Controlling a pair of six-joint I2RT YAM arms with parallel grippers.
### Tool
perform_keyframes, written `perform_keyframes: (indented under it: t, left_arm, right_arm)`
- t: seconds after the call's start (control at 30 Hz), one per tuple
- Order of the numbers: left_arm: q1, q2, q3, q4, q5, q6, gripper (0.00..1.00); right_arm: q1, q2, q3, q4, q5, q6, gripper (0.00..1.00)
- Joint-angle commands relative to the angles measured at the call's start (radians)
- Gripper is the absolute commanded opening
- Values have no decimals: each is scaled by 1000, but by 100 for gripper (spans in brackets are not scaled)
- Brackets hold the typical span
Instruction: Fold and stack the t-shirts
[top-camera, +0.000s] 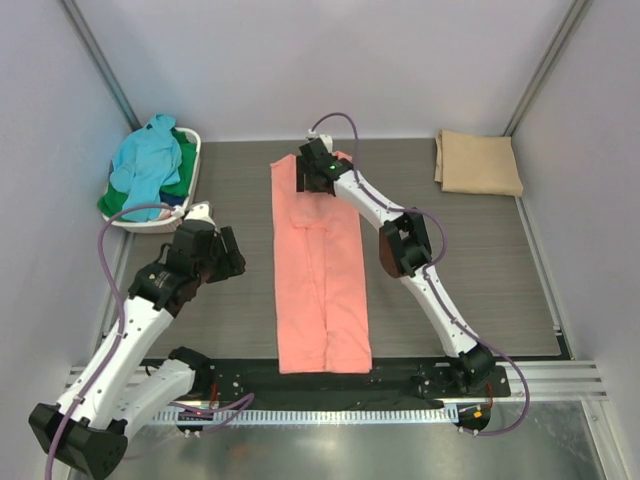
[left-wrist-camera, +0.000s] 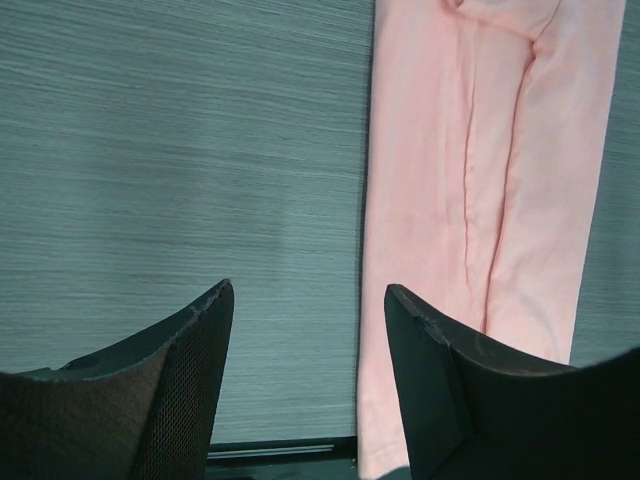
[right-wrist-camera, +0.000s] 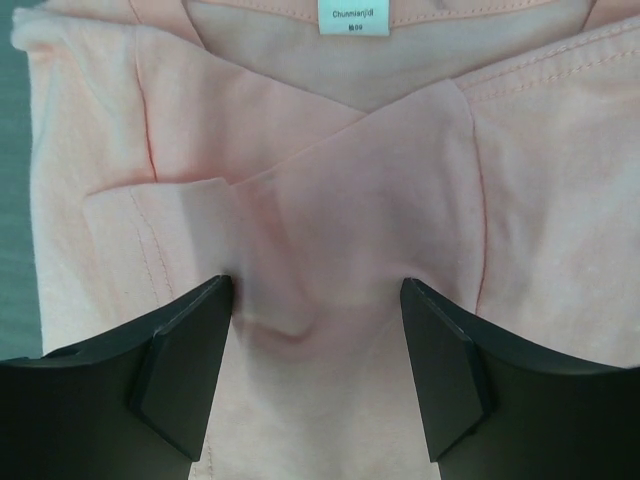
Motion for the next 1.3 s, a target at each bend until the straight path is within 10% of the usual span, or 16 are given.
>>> perform_keyframes:
  t: [0.0,0.27,0.57,1.27]
  left_arm:
    - [-2,22,1,39,12,3,63]
    - [-2,58,3,44,12,6,63]
    - [-2,59,-6,44,24,-15,62]
    - [-167,-19,-419,289,251,-365,57]
  right_arm:
    - [-79,80,24,84,-27,-19,74]
    - [-101,84,39,334,-140,-125,77]
    - [-98,-303,-244,479,-282,-191,83]
    - [83,-1799,-2018,278,-251,422,78]
